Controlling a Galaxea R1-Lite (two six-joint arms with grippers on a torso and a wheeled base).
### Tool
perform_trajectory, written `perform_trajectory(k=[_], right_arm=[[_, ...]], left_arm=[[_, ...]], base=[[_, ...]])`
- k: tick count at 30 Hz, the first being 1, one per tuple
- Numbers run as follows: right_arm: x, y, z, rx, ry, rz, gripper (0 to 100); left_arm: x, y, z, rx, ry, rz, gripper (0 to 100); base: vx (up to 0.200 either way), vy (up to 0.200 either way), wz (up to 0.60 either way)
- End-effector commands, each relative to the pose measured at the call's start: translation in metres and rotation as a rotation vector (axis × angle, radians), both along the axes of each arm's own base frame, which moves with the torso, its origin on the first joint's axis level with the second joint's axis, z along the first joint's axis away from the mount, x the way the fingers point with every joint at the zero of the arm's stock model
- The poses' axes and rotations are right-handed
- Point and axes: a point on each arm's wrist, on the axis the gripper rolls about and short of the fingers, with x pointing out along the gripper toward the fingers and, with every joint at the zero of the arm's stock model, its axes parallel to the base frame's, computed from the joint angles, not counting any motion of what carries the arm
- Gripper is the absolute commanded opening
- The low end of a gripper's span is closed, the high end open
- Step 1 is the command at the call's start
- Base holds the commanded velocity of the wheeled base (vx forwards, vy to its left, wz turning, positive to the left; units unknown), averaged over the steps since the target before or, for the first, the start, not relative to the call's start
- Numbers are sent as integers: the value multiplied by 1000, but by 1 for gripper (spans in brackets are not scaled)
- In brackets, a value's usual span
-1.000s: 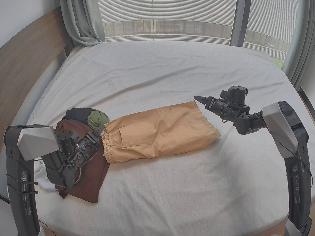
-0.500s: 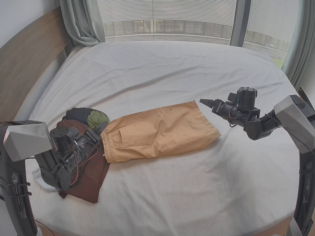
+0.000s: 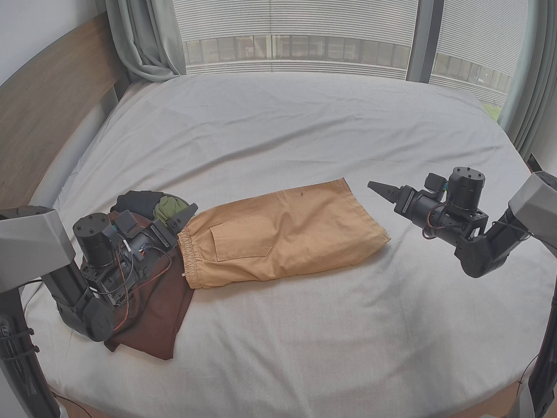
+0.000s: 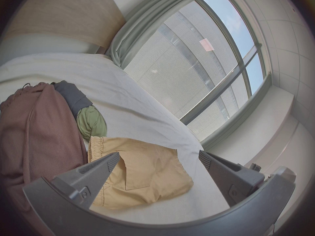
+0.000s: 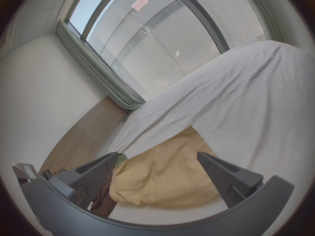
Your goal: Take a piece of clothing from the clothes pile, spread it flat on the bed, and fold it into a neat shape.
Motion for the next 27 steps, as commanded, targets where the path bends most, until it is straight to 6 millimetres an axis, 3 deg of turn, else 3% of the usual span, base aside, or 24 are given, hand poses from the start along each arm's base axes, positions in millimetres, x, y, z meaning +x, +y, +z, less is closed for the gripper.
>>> perform_trajectory(k=[1, 4, 7, 14, 27], right_arm=[[-26, -6, -14, 29, 11, 19, 100], [-30, -7, -23, 29, 11, 28, 100], [-26, -7, -46, 16, 60, 28, 100], [-22, -6, -55, 17, 84, 32, 100], [-9, 5, -111, -5, 188, 42, 100]], left_arm=[[-10, -7, 5, 40, -17, -27, 100], [-11, -8, 2, 66, -15, -31, 100], [-10, -5, -2, 130, -29, -22, 100], [-10, -5, -2, 141, -32, -20, 100], [-9, -4, -6, 145, -22, -19, 100]], base=[[0, 0, 0], [0, 0, 0], [0, 0, 0], [0, 0, 0], [0, 0, 0]])
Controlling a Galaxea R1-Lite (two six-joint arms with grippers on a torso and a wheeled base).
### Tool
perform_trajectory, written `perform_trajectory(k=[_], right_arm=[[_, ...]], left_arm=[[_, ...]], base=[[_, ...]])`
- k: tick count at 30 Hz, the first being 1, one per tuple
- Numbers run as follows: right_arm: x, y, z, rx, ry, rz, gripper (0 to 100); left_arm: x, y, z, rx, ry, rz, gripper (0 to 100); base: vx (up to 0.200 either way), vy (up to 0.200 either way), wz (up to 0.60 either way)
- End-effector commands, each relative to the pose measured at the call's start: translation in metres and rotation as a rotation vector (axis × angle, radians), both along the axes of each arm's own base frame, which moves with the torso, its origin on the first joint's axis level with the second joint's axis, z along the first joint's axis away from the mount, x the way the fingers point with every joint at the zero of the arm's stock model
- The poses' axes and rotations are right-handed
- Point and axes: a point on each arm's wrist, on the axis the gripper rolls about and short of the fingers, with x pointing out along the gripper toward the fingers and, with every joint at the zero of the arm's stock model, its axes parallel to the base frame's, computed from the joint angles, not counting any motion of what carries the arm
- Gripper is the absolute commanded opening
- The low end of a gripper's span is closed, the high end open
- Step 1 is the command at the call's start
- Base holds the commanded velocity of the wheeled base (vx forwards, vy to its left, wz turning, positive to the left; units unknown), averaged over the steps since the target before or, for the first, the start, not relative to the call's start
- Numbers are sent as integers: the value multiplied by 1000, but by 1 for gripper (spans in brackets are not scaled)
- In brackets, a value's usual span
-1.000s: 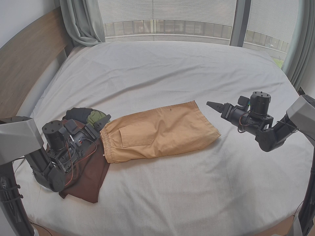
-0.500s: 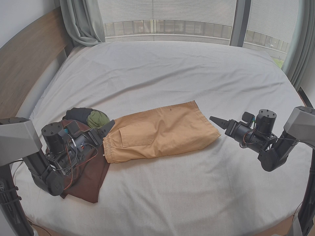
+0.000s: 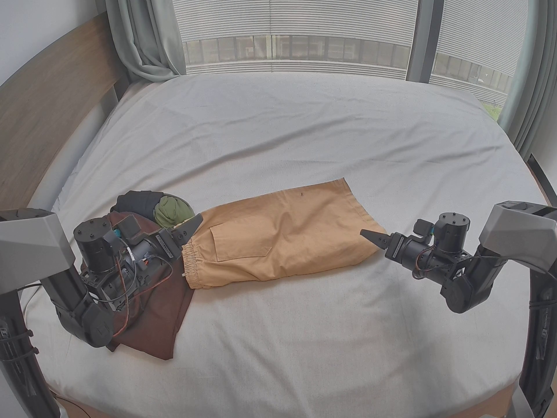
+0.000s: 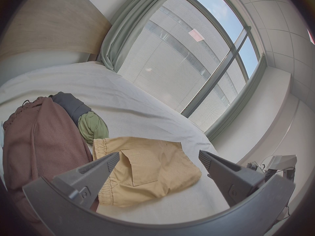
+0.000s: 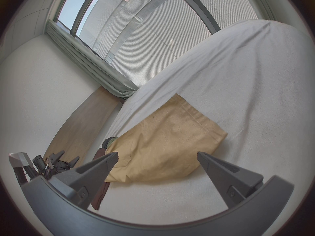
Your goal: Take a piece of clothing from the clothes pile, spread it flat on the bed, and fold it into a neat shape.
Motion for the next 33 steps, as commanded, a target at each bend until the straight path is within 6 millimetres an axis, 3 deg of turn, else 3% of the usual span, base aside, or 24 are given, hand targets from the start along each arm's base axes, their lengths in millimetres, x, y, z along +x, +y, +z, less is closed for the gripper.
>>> perform_trajectory(k=[1, 5, 16, 33], right_arm=[[3, 5, -29, -14, 58, 9, 100], [7, 5, -30, -13, 59, 6, 100], [19, 9, -58, -5, 104, -20, 100], [30, 18, -68, 3, 101, -37, 100]], left_arm=[[2, -1, -6, 3, 19, -1, 100], [3, 0, -9, 5, 24, 0, 100], [3, 0, -9, 5, 23, 0, 100], [4, 2, -7, 2, 17, 6, 100]], base=[[0, 0, 0], [0, 0, 0], [0, 0, 0], [0, 0, 0]])
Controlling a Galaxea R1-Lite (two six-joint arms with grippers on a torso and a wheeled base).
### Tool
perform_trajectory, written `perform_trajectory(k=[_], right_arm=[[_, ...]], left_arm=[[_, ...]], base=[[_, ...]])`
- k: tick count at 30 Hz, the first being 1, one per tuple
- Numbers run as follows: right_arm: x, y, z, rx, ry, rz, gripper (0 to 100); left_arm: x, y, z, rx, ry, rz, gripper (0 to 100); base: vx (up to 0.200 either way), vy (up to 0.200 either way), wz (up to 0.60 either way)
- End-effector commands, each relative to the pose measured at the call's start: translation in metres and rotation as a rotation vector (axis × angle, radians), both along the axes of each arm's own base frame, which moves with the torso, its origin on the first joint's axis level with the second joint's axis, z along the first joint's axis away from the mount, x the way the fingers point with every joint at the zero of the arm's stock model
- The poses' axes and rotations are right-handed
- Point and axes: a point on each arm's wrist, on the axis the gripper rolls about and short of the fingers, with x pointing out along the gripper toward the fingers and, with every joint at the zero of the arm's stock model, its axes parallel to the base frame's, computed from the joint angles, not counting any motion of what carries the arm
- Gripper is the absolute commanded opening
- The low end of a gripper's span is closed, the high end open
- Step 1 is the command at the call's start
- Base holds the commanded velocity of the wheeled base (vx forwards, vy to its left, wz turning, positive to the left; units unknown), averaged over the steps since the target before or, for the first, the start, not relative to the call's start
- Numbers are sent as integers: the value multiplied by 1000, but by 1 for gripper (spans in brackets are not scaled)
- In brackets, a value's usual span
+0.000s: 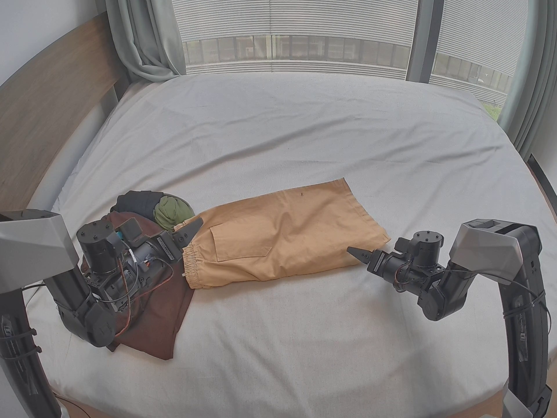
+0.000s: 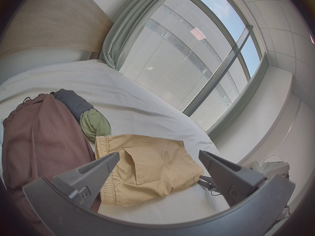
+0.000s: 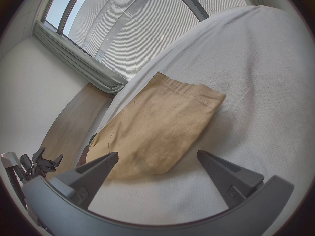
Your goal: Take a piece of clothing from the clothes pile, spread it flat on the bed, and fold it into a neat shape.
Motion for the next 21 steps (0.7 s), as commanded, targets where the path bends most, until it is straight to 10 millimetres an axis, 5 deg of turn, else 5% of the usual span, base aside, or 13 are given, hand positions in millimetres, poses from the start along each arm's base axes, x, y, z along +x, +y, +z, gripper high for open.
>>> perform_trajectory(k=[1, 21], right_arm=[[2, 5, -8, -1, 8, 10, 100], [44, 44, -12, 14, 20, 27, 100]], left_arm=[[1, 1, 0, -3, -2, 3, 100], [2, 2, -1, -8, 2, 5, 100]], base=[[0, 0, 0], [0, 0, 0]])
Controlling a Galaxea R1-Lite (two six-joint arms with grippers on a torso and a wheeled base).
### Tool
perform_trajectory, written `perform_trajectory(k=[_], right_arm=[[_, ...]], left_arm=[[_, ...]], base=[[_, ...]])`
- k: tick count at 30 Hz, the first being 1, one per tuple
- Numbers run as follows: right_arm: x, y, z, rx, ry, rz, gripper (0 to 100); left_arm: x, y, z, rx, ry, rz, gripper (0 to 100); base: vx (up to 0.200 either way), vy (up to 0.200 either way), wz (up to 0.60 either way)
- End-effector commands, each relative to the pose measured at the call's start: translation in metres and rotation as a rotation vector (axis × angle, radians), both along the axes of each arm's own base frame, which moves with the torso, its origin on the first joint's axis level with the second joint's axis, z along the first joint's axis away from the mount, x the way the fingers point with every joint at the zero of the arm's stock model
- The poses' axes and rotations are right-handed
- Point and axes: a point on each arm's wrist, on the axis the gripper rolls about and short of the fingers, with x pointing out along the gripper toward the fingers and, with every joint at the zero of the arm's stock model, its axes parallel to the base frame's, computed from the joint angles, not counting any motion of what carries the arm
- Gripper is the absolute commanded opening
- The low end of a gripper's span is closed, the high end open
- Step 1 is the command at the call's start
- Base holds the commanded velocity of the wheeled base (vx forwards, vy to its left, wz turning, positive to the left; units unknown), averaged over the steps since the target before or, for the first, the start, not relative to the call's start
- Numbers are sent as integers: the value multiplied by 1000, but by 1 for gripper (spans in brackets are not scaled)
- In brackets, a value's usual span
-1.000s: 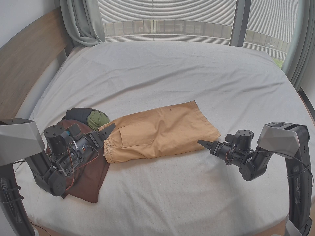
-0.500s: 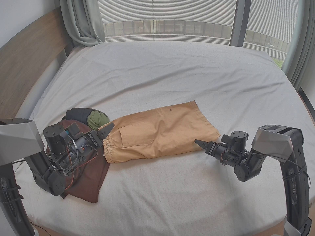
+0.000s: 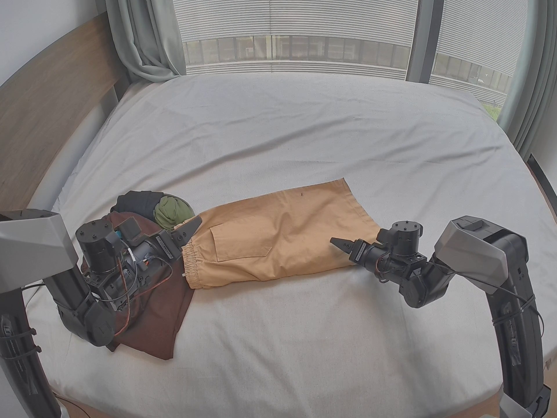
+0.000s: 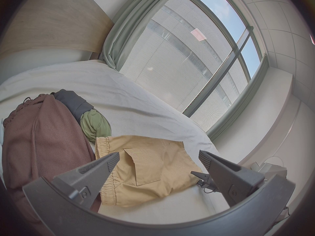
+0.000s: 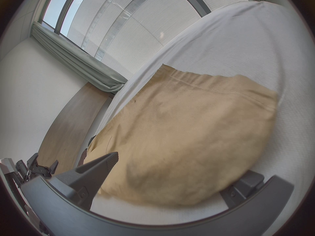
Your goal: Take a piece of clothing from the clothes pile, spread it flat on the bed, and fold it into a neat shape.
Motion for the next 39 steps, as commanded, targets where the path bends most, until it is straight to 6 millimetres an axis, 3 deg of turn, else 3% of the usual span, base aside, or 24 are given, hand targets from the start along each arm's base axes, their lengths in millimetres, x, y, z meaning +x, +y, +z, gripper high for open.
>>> perform_trajectory(k=[1, 20, 21, 32, 39], right_arm=[[9, 13, -10, 6, -4, 15, 100], [10, 26, -11, 32, -10, -8, 100], [10, 26, -12, 31, -8, -8, 0], [-3, 23, -14, 19, 22, -2, 0], [-22, 20, 3, 22, -3, 6, 0]], left_arm=[[1, 0, -1, -2, 2, 1, 100], [1, 0, -3, -2, 10, -2, 100], [1, 0, -3, -3, 11, -2, 100], [2, -1, -7, -2, 22, -3, 100], [1, -1, -7, -12, 28, -4, 100]], base=[[0, 0, 0], [0, 0, 0], [0, 0, 0], [0, 0, 0], [0, 0, 0]])
